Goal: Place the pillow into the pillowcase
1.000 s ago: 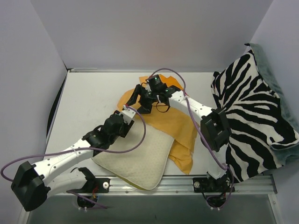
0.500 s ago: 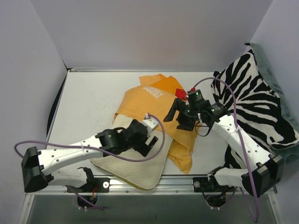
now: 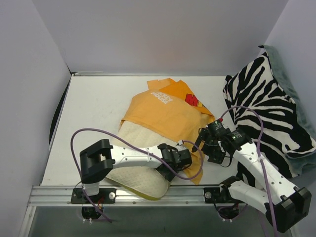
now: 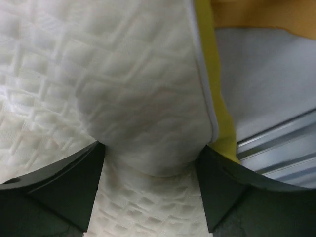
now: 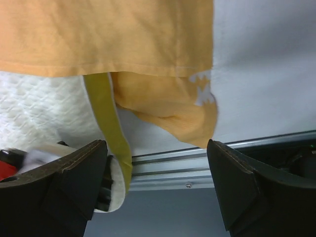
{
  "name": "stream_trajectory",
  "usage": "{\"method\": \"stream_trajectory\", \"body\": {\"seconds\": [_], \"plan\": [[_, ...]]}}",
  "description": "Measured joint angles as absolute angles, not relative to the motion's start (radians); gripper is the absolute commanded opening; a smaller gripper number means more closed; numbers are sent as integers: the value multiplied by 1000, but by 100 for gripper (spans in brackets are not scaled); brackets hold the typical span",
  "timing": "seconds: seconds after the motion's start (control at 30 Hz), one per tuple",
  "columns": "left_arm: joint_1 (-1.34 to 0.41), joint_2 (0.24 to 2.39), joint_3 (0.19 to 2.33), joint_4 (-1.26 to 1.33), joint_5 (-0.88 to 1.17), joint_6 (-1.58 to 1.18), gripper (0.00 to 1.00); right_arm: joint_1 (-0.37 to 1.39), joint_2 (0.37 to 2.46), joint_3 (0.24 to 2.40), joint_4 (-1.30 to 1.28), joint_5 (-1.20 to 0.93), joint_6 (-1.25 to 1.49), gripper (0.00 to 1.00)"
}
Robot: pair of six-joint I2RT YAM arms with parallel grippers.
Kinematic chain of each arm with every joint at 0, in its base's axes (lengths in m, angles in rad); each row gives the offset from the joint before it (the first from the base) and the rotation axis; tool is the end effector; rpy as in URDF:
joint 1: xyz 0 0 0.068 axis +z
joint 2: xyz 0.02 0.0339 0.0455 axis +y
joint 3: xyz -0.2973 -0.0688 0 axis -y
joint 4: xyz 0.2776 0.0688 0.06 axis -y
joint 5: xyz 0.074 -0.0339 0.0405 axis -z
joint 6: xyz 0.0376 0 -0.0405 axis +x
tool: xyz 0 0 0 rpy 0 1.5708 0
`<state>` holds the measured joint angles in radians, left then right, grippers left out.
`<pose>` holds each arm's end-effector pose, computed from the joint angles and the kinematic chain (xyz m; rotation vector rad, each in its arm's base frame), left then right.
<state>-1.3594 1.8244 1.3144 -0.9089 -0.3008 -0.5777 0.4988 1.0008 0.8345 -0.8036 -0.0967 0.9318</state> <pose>0.0912 -0.3719 0.2095 1.0398 2.6085 0.0650 0.1794 0.1019 0.2851 0.5359 2.6234 0.6418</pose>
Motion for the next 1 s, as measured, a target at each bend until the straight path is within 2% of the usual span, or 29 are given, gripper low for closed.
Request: {"method": "stream_trajectory", "body": {"seconds": [0.03,0.07,0.1,0.13,0.3,0.47,0.57,0.6,0.67,0.7,0.8,0.93,1.0], "plan": [[-1344,1837,1314,-906,-300,-593,62,499,979,818,-818,-89,943,84],[-1320,1837,1308,-904,-287,-601,23,498,957,804,-828,-83,955,84],[-1299,1831,1304,-903,-275,-607,6,498,935,789,-828,-82,967,82],[-1269,1820,1298,-902,-259,-600,0,498,911,776,-831,-80,979,81],[-1087,1747,1309,-902,-151,-554,0,499,812,738,-834,-44,1020,74],[-947,1692,1455,-899,-38,-527,0,501,791,659,-751,-17,1032,65],[-903,1670,1548,-886,41,-538,0,515,820,611,-655,-2,1023,52],[-896,1662,1566,-875,62,-544,0,519,840,601,-624,3,1023,51],[-891,1645,1582,-854,96,-556,0,528,885,583,-549,4,1038,55],[-886,1639,1587,-849,117,-566,0,539,899,574,-517,12,1059,62],[-863,1638,1596,-840,189,-595,0,604,913,532,-418,66,1149,74],[-816,1638,1596,-817,257,-624,0,704,941,424,-237,167,1285,76],[-802,1638,1596,-807,278,-630,0,730,1029,402,-168,222,1343,78]]}}
